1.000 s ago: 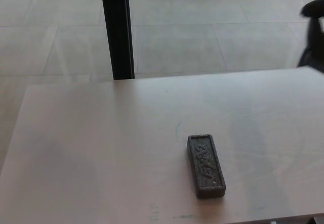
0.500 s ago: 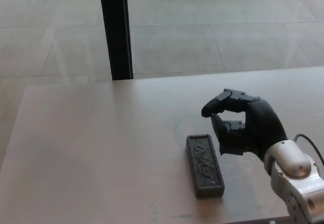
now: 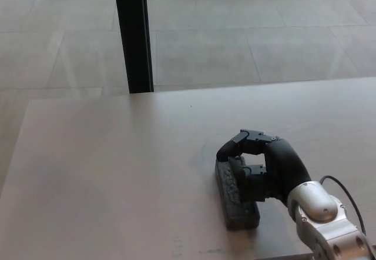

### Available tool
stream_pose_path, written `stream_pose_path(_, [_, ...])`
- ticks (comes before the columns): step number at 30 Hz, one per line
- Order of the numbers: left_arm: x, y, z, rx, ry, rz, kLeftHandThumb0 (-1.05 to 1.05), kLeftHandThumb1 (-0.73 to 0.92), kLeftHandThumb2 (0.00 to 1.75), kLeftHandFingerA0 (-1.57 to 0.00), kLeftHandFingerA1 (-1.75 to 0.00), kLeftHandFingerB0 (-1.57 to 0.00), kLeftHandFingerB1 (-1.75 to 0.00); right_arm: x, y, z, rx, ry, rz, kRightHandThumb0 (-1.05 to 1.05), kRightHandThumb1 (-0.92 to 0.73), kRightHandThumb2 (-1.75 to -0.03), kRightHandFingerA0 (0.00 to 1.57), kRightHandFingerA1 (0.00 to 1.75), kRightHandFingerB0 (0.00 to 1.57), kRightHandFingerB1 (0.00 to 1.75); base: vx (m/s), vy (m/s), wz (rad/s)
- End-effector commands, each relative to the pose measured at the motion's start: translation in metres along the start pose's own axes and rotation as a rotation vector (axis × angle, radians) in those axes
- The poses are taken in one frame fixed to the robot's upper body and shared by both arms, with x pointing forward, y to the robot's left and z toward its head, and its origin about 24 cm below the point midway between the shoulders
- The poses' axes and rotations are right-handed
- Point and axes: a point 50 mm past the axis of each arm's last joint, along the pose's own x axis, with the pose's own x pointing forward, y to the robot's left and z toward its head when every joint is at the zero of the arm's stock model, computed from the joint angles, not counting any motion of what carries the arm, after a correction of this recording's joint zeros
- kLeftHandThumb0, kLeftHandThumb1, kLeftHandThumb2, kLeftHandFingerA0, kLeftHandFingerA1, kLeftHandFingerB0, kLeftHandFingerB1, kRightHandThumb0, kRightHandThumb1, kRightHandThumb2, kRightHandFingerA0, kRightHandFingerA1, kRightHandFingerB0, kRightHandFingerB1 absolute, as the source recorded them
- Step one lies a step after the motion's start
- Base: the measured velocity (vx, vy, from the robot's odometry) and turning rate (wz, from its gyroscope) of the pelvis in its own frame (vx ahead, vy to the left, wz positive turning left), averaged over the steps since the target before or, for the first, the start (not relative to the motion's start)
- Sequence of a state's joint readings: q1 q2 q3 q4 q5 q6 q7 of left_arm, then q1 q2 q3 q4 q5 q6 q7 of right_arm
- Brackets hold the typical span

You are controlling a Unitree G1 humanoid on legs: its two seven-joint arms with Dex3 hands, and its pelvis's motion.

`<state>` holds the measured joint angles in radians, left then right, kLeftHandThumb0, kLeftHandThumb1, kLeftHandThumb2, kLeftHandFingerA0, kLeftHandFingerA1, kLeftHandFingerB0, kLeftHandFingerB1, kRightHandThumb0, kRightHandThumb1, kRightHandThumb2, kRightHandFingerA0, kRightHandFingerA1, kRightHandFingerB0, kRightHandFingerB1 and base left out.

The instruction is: The robot uses its right hand to hold the eraser kept in the middle of the desk and use it to wipe the desk by swiping its surface twice

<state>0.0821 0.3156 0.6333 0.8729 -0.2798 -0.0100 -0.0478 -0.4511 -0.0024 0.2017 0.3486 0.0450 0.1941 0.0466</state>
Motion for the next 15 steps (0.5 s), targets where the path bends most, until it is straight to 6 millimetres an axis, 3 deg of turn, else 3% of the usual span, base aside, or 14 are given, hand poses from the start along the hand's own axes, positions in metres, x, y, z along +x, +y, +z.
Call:
stream_pose_path(1, [-0.001, 0.004, 0.007, 0.003, -0.037, -0.008, -0.53, 0.71, 0.61, -0.52, -0.92, -0.40, -0.64, 0.007, 0.004, 0.004, -0.048, -0.036, -0.003, -0.37, -0.48, -1.15, 1.28, 1.44, 1.05, 1.31, 0.00, 0.000, 0.00])
stream_pose_path(2, [0.000, 0.004, 0.006, 0.002, -0.035, -0.005, -0.50, 0.49, 0.98, -0.60, -0.84, -0.34, -0.64, 0.007, 0.004, 0.003, -0.047, -0.038, -0.002, -0.28, -0.48, -1.19, 1.05, 1.75, 0.82, 1.60, 0.00, 0.000, 0.00])
stream_pose_path(3, [0.000, 0.005, 0.006, 0.000, -0.031, -0.001, -0.53, 0.70, 0.61, -0.53, -0.91, -0.39, -0.64, 0.008, 0.004, 0.004, -0.054, -0.037, -0.004, -0.29, -0.50, -1.15, 1.06, 1.75, 0.84, 1.59, 0.00, 0.000, 0.00])
stream_pose_path(4, [0.001, 0.005, 0.006, -0.001, -0.030, -0.001, -0.53, 0.70, 0.61, -0.53, -0.91, -0.39, -0.64, 0.009, 0.004, 0.004, -0.065, -0.032, -0.008, -0.29, -0.50, -1.15, 1.06, 1.75, 0.84, 1.59, 0.00, 0.000, 0.00])
stream_pose_path(5, [0.000, 0.005, 0.006, 0.000, -0.034, -0.014, -0.52, 0.71, 0.61, -0.50, -0.91, -0.37, -0.63, 0.009, 0.004, 0.004, -0.071, -0.033, -0.005, -0.38, -0.49, -1.14, 1.26, 1.43, 1.04, 1.31, 0.00, 0.000, 0.00])
stream_pose_path(6, [0.000, 0.004, 0.006, -0.001, -0.034, -0.011, -0.53, 0.71, 0.61, -0.50, -0.91, -0.38, -0.63, 0.009, 0.002, 0.001, -0.069, -0.028, -0.006, -0.30, -0.53, -1.04, 1.03, 1.75, 0.72, 1.75, 0.00, 0.000, 0.00])
stream_pose_path(7, [0.000, 0.004, 0.006, -0.004, -0.033, -0.008, -0.51, 0.50, 0.98, -0.59, -0.84, -0.33, -0.64, 0.009, 0.001, -0.001, -0.069, -0.024, -0.009, -0.29, -0.54, -1.02, 1.02, 1.75, 0.72, 1.75, 0.00, 0.000, 0.00])
stream_pose_path(9, [0.000, 0.004, 0.006, 0.003, -0.037, -0.007, -0.52, 0.50, 0.98, -0.60, -0.85, -0.37, -0.66, 0.009, 0.000, -0.003, -0.071, -0.022, -0.011, -0.30, -0.59, -0.94, 1.02, 1.75, 0.73, 1.75, 0.00, 0.000, 0.00])
stream_pose_path(10, [-0.001, 0.003, 0.007, 0.002, -0.041, -0.007, -0.52, 0.71, 0.62, -0.51, -0.95, -0.40, -0.66, 0.008, -0.001, -0.007, -0.081, -0.009, -0.019, -0.29, -0.60, -0.96, 1.01, 1.75, 0.73, 1.70, 0.00, 0.000, 0.00])
stream_pose_path(12, [-0.001, 0.001, 0.008, -0.001, -0.038, -0.013, -0.53, 0.71, 0.63, -0.53, -0.97, -0.40, -0.66, 0.005, -0.006, -0.017, -0.073, 0.030, -0.037, -0.29, -0.61, -0.94, 1.00, 1.75, 0.72, 1.70, 0.00, 0.000, 0.00])
stream_pose_path(14, [-0.001, 0.000, 0.009, 0.021, -0.035, -0.011, -0.53, 0.72, 0.61, -0.52, -0.93, -0.37, -0.64, 0.003, -0.005, -0.022, -0.129, 0.023, -0.023, -0.28, -0.57, -1.03, 1.02, 1.75, 0.73, 1.71, 0.00, 0.000, 0.00])
stream_pose_path(15, [-0.001, 0.000, 0.008, 0.019, -0.034, -0.008, -0.52, 0.72, 0.62, -0.52, -0.91, -0.38, -0.62, 0.002, -0.004, -0.024, -0.129, 0.026, -0.021, -0.27, -0.58, -0.98, 1.01, 1.75, 0.72, 1.74, 0.00, 0.000, 0.00])
